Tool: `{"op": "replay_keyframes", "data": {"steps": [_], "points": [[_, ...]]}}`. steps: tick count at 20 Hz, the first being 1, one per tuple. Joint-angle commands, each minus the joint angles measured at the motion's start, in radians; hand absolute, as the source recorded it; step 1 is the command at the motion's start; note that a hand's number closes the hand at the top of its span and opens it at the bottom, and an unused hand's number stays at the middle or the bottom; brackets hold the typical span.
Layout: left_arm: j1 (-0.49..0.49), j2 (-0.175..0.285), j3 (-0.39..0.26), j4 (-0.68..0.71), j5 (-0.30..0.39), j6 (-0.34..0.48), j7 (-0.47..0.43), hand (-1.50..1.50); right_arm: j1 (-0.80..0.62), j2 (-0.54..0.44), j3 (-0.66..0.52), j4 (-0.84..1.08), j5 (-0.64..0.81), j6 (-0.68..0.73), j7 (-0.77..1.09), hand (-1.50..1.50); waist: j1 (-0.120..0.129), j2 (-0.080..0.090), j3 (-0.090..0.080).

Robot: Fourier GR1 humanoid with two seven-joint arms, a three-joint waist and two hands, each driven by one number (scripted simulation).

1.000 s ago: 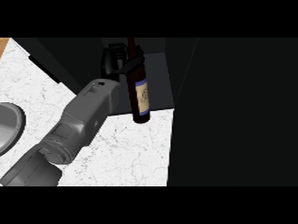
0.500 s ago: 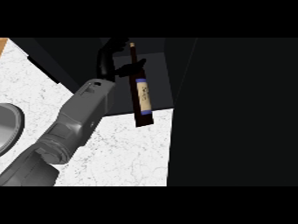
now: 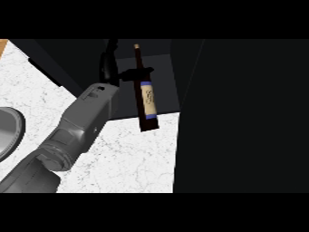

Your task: Pick up the wine, place it into the cabinet and close the cabinet

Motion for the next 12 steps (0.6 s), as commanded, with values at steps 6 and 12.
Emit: {"op": "replay_keyframes", "data": {"steps": [6, 12], "points": [[0.014, 0.038, 0.022, -0.009, 0.01, -0.081, -0.052, -1.5, 0.031, -0.008, -0.014, -0.016, -0.046, 0.018, 0.002, -1.5, 0.0, -0.004, -0.002], [-0.007, -0.019, 0.039, -0.02, 0.016, -0.066, -0.08, -1.5, 0.02, 0.014, 0.017, -0.038, 0.008, -0.007, 0.008, -1.5, 0.012, -0.009, -0.002]]}}
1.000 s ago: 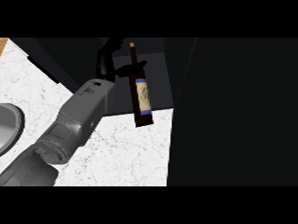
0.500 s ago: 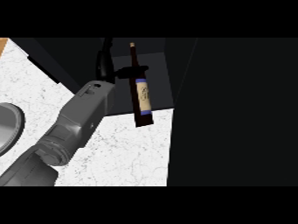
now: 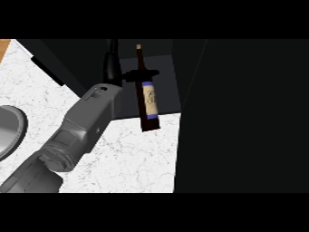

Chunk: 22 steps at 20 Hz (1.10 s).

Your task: Pick up the wine, place it into the cabinet and close the cabinet

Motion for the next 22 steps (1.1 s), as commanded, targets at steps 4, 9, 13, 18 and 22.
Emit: {"op": "replay_keyframes", "data": {"steps": [4, 9, 13, 18, 22], "points": [[-0.019, -0.022, 0.019, -0.011, 0.003, -0.028, -0.02, -1.5, -0.026, 0.011, 0.022, -0.035, 0.019, -0.047, 0.035, -1.5, 0.029, -0.012, 0.0], [0.031, -0.043, 0.038, -0.092, 0.019, -0.056, -0.068, -1.5, -0.002, 0.02, 0.016, 0.003, 0.021, -0.019, 0.0, -1.5, 0.022, -0.016, 0.001], [0.1, -0.044, 0.035, -0.182, 0.034, -0.081, -0.148, -1.5, -0.02, 0.018, 0.026, -0.014, 0.041, -0.048, 0.027, -1.5, 0.029, -0.023, 0.001], [0.229, -0.044, -0.05, -0.369, 0.076, -0.035, -0.174, -1.5, -0.011, 0.013, 0.036, -0.052, 0.031, -0.055, 0.054, -1.5, 0.041, -0.035, 0.001], [0.272, -0.044, -0.178, -0.55, 0.133, 0.102, -0.108, -1.5, -0.01, 0.021, 0.06, -0.12, 0.028, -0.118, 0.123, -1.5, 0.054, -0.041, 0.001]]}}
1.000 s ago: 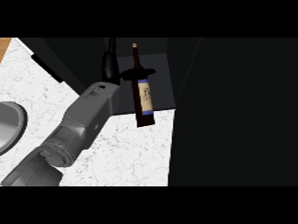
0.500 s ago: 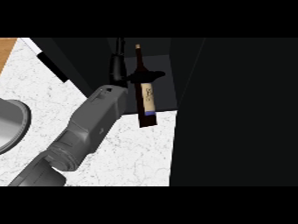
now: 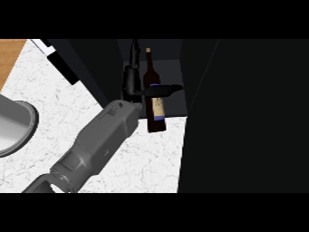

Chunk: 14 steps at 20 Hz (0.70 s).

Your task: Pick up the wine, place it into the cabinet and close the cabinet

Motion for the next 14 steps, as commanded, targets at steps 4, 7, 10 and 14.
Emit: {"op": "replay_keyframes", "data": {"steps": [4, 7, 10, 14], "points": [[0.176, -0.001, -0.176, -0.322, 0.046, 0.154, 0.044, -1.5, -0.004, -0.018, -0.043, -0.043, -0.022, -0.048, 0.042, -1.5, 0.047, -0.012, 0.001], [0.269, -0.001, -0.214, -0.478, 0.03, 0.214, 0.053, -1.5, 0.051, -0.015, -0.063, -0.025, 0.007, -0.017, -0.003, -1.5, 0.061, -0.015, 0.001], [0.318, -0.001, -0.184, -0.52, -0.02, 0.17, 0.06, -1.5, 0.015, -0.014, -0.039, -0.062, 0.022, -0.063, 0.036, -1.5, 0.06, -0.011, 0.0], [0.42, 0.052, -0.222, -0.673, -0.043, 0.128, 0.089, -1.5, 0.094, -0.001, -0.031, -0.144, 0.008, -0.057, 0.05, -1.5, 0.058, -0.012, 0.0]]}}
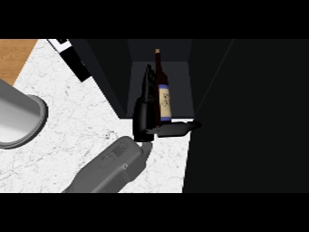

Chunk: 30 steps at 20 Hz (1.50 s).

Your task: Pick up the wine, place it into the cabinet and close the cabinet

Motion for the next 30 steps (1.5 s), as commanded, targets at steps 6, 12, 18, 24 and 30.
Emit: {"op": "replay_keyframes", "data": {"steps": [6, 12, 18, 24, 30], "points": [[0.312, 0.129, -0.133, -0.446, -0.111, 0.05, 0.064, -1.5, 0.046, -0.017, -0.035, -0.085, -0.022, -0.016, 0.031, -1.5, 0.007, -0.001, 0.0], [0.537, 0.258, -0.186, -0.641, -0.165, 0.058, 0.052, 1.5, -0.002, -0.033, -0.01, -0.037, 0.055, -0.012, 0.009, -1.5, 0.013, 0.001, 0.0], [0.621, 0.431, -0.148, -0.716, -0.162, -0.067, 0.05, 1.5, 0.134, -0.146, -0.082, 0.017, -0.043, 0.224, -0.058, 1.5, 0.0, 0.001, 0.0], [0.749, 0.602, -0.117, -0.906, -0.178, -0.072, 0.054, 1.5, 0.128, -0.211, 0.007, 0.01, -0.096, 0.334, -0.024, 1.5, 0.018, 0.0, 0.0], [0.817, 0.717, 0.052, -0.901, -0.079, -0.223, 0.007, 1.5, 0.255, -0.159, 0.204, -0.064, -0.066, 0.422, -0.02, 1.5, 0.009, 0.001, -0.001]]}}
